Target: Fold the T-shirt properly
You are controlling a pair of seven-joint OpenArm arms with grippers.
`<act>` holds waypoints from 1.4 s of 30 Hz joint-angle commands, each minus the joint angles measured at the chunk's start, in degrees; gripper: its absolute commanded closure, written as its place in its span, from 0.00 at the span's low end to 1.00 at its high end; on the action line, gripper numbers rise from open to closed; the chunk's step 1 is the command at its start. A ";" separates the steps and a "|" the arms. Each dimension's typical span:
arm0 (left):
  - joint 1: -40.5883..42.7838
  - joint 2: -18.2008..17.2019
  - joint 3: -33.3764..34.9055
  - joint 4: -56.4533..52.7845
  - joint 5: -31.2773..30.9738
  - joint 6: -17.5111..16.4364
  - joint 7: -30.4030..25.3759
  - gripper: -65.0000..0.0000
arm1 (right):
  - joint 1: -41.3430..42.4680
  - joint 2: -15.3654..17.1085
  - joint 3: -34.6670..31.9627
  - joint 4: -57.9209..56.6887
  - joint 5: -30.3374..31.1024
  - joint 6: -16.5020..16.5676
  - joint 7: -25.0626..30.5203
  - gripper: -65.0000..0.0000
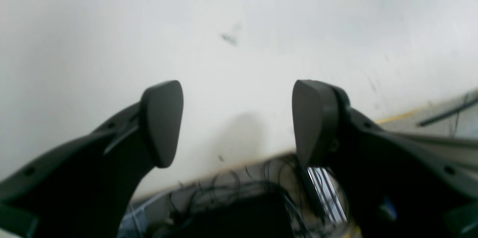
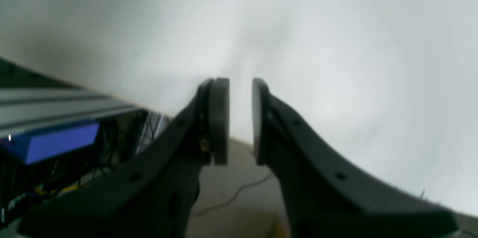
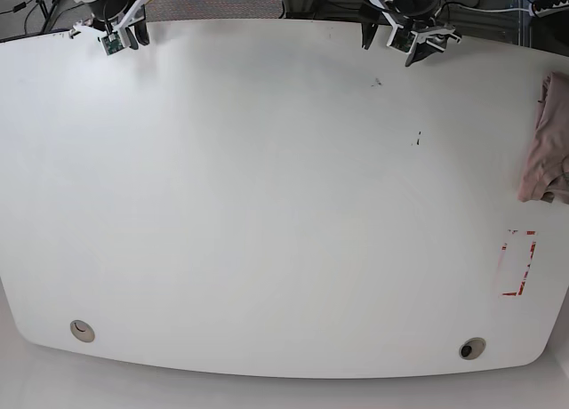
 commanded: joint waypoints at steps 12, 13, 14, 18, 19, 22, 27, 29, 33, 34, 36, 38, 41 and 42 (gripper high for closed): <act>5.11 -1.75 -3.10 1.19 -0.93 -0.25 13.35 0.38 | -12.79 -1.76 -0.70 0.81 1.03 0.17 0.61 0.86; 5.64 -2.10 -3.10 1.19 -0.93 -0.25 13.35 0.40 | -13.49 -1.76 -0.79 0.72 1.03 0.17 0.61 0.86; 5.81 -2.36 -3.10 1.11 -0.93 -0.25 13.35 0.41 | -13.75 -1.76 -1.14 0.72 1.03 0.17 0.61 0.86; 6.34 -2.72 -2.13 0.93 -0.93 -0.25 13.35 0.43 | -15.07 -1.50 -3.25 -1.21 0.68 0.17 0.61 0.86; 6.43 -2.72 -1.96 0.93 -0.93 -0.25 13.44 0.43 | -15.16 -1.41 -3.25 -1.74 0.68 0.17 0.61 0.86; 8.36 -2.72 -1.61 0.05 -0.93 -0.25 13.44 0.43 | -15.16 -1.41 -3.34 -4.99 0.68 0.17 0.61 0.86; 9.06 -2.72 0.24 -2.15 -0.84 -0.25 13.44 0.43 | -14.02 -1.41 -3.51 -11.68 0.59 0.17 0.96 0.86; 8.98 -2.72 0.68 -3.82 -0.84 -0.25 13.44 0.43 | -12.96 -1.41 -3.51 -14.23 0.59 0.17 0.96 0.86; 7.83 -2.45 1.30 -9.71 -0.84 -0.25 13.35 0.43 | -10.33 -1.41 -3.60 -19.24 0.15 0.17 0.96 0.86; 6.95 -2.36 1.30 -11.38 -0.84 -0.25 13.35 0.43 | -9.62 -1.32 -3.60 -20.38 -0.64 0.17 0.96 0.86; 5.64 -2.28 1.30 -14.28 -0.84 -0.25 13.35 0.43 | -7.95 -1.41 -3.60 -22.14 -2.66 0.17 0.96 0.86; 3.97 -2.28 1.30 -17.62 -0.93 -0.17 13.00 0.43 | -5.93 -1.67 -4.04 -24.16 -5.03 0.17 0.96 0.86; 0.80 -2.19 1.30 -23.51 -0.93 -0.08 10.98 0.43 | -2.94 -1.67 -6.41 -27.68 -8.11 0.17 0.96 0.86; 0.01 -2.19 1.12 -25.18 -0.93 -0.08 10.19 0.43 | -2.06 -1.67 -7.12 -28.82 -8.73 0.17 0.96 0.86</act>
